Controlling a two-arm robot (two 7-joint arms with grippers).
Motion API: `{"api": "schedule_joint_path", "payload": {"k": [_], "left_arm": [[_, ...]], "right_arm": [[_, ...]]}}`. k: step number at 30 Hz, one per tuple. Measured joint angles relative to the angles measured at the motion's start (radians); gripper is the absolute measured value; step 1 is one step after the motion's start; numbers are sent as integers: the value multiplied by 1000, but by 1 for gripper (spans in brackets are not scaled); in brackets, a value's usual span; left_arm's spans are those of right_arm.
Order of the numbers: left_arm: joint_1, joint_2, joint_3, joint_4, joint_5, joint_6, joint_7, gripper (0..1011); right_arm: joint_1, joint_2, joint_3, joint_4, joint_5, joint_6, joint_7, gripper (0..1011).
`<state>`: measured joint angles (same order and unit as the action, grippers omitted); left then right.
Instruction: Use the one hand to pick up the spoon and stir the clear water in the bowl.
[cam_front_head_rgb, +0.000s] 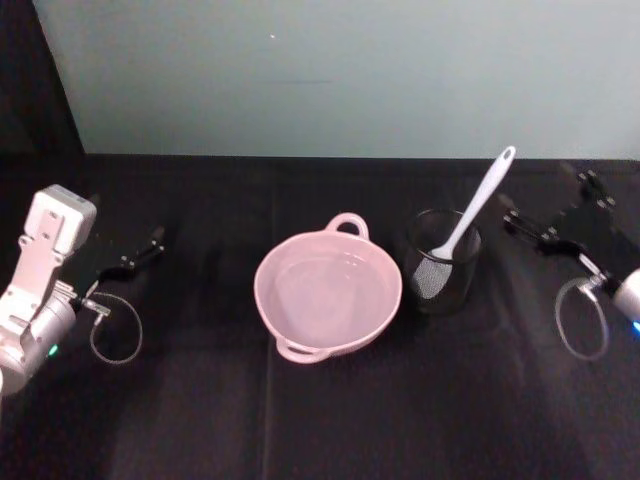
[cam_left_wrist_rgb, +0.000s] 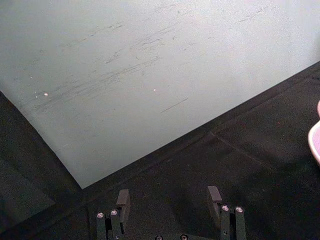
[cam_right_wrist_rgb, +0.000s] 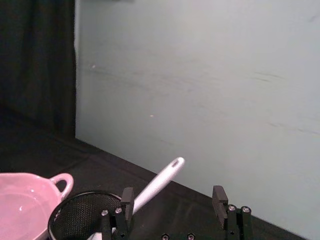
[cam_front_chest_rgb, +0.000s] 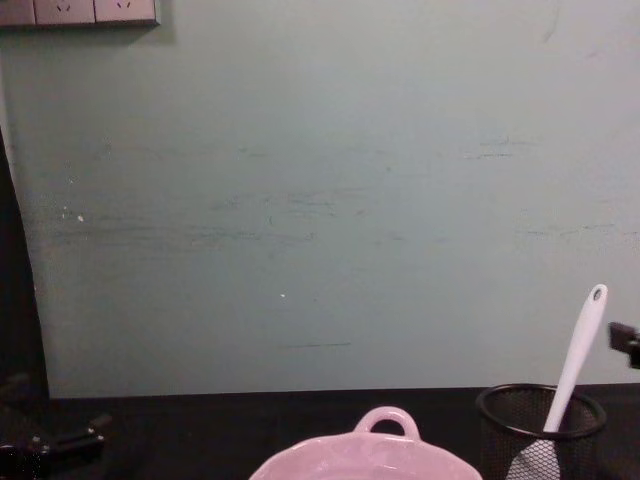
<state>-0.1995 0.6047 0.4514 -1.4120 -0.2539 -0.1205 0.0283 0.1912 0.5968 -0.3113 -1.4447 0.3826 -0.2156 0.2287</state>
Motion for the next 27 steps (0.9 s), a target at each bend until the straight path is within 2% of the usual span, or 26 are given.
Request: {"api": "schedule_joint_path", "payload": {"k": [3,6,12,20,27], "left_arm": [[0,0,0,0,0,0,0,1011],[0,0,0,0,0,0,0,1011],[0,0,0,0,0,0,0,1011],[0,0,0,0,0,0,0,1011],[0,0,0,0,0,0,0,1011]], "right_arm": [[-59,8,44,-39,35,-5,-16,1003],[-125,-2,105,-52,80,-44,-45,1003],[-162,-41,164,-13,115,-110,-64,1002],[-154,-69,180,13,123,-118,-51,1002],[-155,-68,180,13,123,-118,-50,1002]]}}
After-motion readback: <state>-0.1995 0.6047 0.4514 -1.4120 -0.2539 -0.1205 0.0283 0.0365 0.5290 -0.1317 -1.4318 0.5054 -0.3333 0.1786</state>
